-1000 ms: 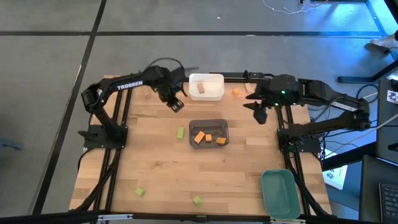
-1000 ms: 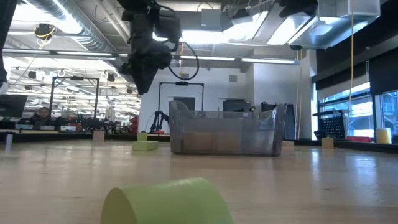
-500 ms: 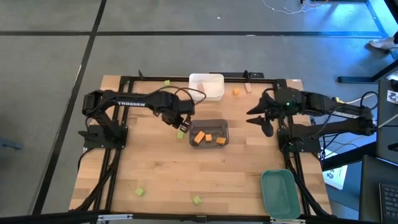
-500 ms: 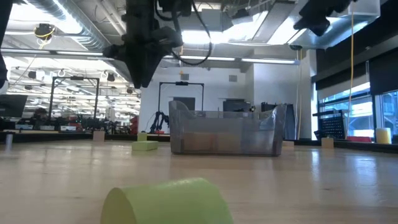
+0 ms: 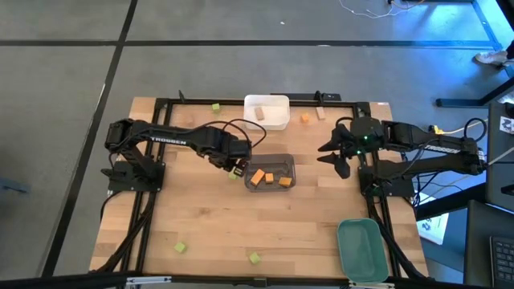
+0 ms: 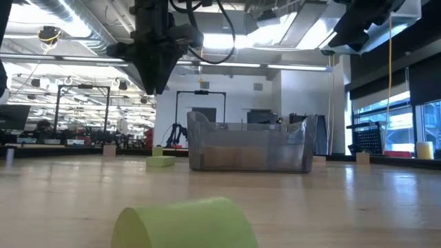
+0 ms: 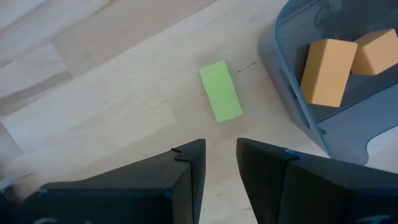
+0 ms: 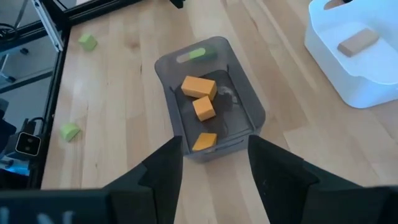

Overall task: Sort & place blocks by color
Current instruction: Put the green block into the green bin

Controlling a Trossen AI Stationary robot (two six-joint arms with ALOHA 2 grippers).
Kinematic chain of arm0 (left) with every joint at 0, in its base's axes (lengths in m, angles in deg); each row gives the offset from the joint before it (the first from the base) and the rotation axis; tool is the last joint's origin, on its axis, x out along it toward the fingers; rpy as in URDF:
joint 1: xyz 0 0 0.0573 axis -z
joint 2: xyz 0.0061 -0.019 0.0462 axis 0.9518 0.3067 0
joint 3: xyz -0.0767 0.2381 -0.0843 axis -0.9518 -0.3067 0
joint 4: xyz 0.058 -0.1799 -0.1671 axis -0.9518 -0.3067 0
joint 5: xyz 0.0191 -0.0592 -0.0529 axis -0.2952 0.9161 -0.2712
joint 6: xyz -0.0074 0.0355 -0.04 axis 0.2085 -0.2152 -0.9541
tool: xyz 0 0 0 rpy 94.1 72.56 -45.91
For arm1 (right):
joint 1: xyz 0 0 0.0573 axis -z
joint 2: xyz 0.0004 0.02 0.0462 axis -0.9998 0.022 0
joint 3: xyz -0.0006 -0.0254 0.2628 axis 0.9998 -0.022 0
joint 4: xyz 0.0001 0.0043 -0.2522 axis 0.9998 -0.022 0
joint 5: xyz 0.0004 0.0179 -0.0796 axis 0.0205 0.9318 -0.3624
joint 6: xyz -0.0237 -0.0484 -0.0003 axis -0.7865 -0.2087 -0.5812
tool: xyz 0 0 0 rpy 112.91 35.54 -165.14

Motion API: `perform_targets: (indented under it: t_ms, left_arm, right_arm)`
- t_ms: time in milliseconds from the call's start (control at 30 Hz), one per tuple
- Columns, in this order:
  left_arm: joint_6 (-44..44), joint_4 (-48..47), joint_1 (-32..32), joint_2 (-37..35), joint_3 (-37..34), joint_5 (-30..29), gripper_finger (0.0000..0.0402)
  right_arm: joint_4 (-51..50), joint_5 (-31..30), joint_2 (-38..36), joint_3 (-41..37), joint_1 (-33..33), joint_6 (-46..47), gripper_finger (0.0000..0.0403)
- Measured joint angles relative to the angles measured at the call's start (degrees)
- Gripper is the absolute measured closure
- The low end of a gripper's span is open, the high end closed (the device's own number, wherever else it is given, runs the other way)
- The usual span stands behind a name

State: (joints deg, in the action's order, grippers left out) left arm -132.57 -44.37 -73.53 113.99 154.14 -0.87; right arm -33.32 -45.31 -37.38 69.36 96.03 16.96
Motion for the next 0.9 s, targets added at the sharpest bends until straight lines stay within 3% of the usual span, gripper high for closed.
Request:
perform_targets:
  t_ms: [133, 300, 600, 900]
  left_arm:
    - [0.7, 0.0, 0.0, 0.0, 0.0, 0.0, 0.0319]
    - [-1.3, 0.0, 0.0, 0.0, 0.0, 0.1, 0.0319]
    - [-6.8, 0.1, 0.0, 0.0, 0.0, 3.3, 0.0319]
    - [-0.5, -2.2, 2.0, 0.0, 0.0, 3.2, 0.0319]
  right_arm:
    - [0.7, 0.2, 0.0, 0.0, 0.0, -3.4, 0.0222]
    - [3.5, 5.6, 0.0, 0.0, -0.1, -6.5, 0.0222]
    - [4.3, 5.6, 0.0, 0.0, 0.0, -6.3, 0.0222]
    - [4.3, 5.6, 0.0, 0.0, 0.0, -6.2, 0.0222]
